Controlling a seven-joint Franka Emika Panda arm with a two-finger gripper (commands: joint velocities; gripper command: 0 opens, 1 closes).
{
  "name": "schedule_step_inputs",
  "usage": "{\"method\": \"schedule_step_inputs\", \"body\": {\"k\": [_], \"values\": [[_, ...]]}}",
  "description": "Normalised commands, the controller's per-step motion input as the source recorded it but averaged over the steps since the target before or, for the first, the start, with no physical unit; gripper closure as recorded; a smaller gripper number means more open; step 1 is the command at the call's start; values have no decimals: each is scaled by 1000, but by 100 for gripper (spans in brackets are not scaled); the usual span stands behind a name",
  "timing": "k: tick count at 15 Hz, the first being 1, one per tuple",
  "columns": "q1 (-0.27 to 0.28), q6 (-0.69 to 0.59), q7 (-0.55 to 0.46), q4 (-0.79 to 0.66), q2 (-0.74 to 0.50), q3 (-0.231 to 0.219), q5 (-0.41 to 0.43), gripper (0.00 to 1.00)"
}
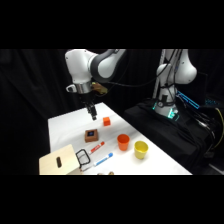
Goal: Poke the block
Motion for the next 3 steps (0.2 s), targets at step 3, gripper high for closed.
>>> {"method": "schedule_step_inputs", "body": {"k": [3], "values": [[-11, -338, -145, -5, -259, 36, 181, 0]]}}
